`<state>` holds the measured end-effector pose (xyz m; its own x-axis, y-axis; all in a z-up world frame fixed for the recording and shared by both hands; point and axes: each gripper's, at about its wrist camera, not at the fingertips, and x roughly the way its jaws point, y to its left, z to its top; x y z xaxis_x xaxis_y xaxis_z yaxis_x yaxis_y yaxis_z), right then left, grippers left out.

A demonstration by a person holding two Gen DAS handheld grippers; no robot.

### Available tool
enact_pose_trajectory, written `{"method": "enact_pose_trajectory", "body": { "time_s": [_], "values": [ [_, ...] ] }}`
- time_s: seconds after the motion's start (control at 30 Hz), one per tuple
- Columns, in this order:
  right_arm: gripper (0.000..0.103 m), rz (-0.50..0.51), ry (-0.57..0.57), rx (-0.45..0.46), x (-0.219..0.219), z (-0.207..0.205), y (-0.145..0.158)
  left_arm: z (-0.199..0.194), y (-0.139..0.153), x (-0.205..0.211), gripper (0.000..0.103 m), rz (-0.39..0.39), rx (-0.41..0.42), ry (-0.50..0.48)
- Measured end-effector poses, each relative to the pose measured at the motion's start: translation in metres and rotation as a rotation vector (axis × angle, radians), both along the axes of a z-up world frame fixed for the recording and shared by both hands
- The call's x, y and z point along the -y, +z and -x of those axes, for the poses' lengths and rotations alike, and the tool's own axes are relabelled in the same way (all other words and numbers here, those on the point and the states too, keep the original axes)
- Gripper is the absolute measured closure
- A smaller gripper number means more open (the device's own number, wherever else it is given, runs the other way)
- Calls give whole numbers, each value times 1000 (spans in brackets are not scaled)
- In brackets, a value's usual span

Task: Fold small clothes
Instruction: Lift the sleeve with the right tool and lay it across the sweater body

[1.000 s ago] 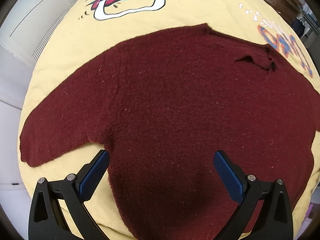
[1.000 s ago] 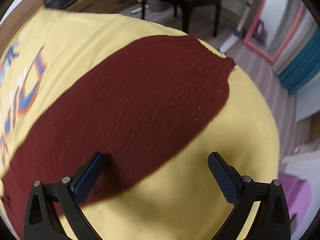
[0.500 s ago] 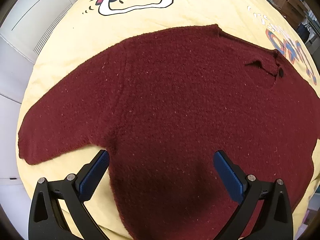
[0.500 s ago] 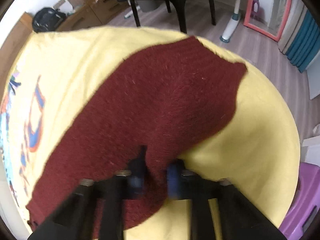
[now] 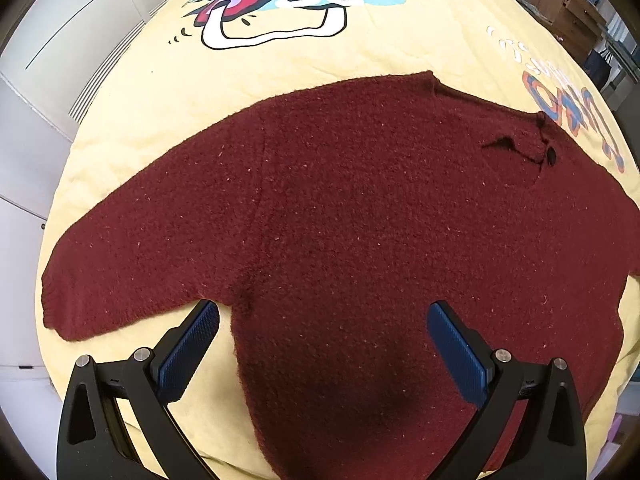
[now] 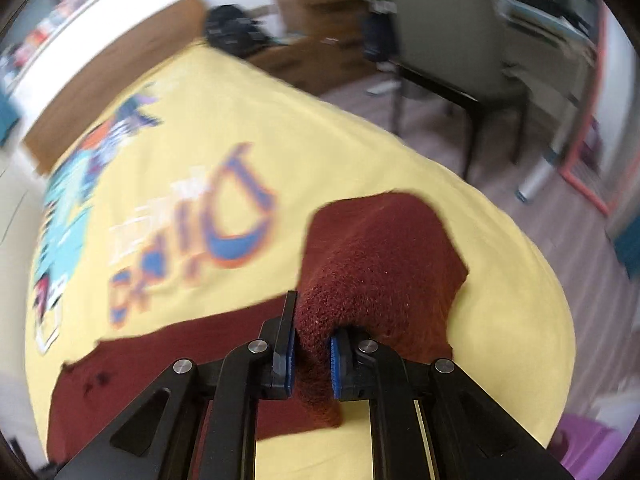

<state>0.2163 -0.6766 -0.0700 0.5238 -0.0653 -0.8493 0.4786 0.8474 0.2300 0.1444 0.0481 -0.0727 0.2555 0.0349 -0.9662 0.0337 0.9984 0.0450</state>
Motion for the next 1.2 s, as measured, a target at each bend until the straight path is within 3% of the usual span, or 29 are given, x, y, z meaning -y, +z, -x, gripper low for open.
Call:
{"method": "enact_pose_trajectory", "body": {
  "time_s": [0.27,0.43,0.67,0.8,0.93,1.2],
  "values": [
    [90,24,276,54,-137,-41,49,9,4,-17,1,47,50,-30],
    [90,15,425,41,-219,-76,47,7,6,-17,1,76,73,-38],
    [90,-46,591,-34,-317,-81,-1,3,-2,-21,1,89,84,-28],
    [90,-64,653,-131,-355,-63,-51,4,-7,-27,1,83,73,-22],
    [90,-67,693,-231,-375,-48,-96,7,-11,-31,1,61,61,-32],
    [89,-35,697,-307,-381,-27,-134,10,-21,-33,1,53,23,-40]
  ]
}}
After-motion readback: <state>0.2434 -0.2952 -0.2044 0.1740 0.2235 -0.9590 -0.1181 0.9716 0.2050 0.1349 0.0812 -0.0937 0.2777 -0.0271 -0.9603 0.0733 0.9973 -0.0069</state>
